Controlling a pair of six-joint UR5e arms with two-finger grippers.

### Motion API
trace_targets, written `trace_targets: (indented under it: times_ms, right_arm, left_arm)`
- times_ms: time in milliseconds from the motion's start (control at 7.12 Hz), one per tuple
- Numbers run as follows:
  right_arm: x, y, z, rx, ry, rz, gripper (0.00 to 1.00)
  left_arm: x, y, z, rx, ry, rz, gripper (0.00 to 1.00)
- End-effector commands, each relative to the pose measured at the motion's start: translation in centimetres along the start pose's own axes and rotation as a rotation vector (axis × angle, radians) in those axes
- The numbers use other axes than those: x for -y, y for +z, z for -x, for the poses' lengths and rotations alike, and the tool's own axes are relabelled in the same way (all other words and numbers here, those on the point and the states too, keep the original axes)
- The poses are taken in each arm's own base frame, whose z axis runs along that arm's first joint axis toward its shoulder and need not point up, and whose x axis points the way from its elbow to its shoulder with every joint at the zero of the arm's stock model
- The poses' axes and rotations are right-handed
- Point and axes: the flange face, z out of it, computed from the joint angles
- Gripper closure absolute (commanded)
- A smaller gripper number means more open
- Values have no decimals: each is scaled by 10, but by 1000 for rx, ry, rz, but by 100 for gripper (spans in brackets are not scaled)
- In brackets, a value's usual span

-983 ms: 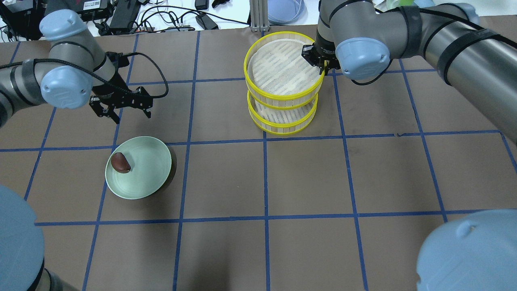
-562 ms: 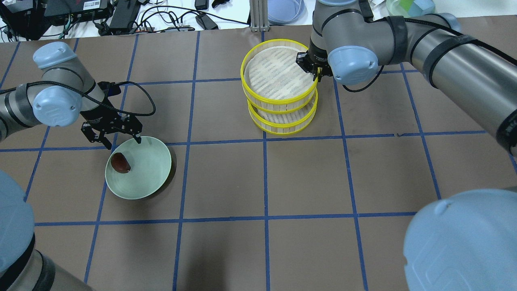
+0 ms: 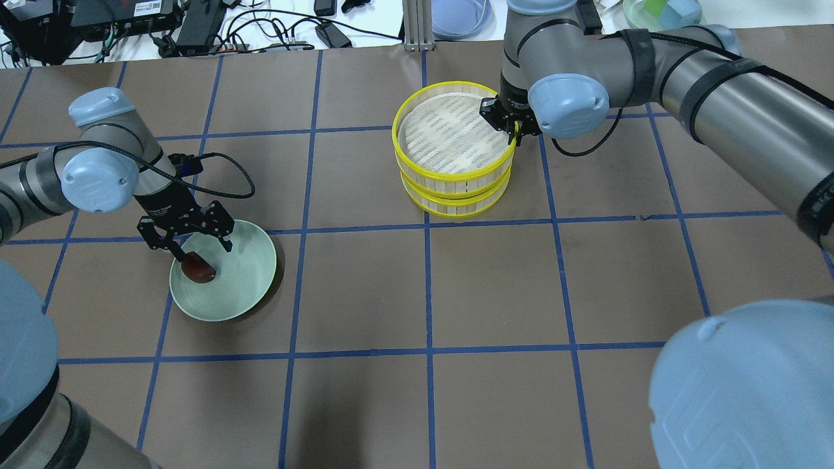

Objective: Stack buns with steamer

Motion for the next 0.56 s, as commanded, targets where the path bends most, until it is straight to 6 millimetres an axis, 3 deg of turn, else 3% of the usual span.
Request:
trace_targets:
  times_ms: [0, 421]
  right_arm:
    - [0, 0, 0, 0, -1, 0, 100]
    - [2, 1, 0, 5, 3, -11, 100]
  left_arm:
    - [-1, -11, 1, 15, -19, -13, 0]
    - [-6, 8, 3, 43, -15, 65, 0]
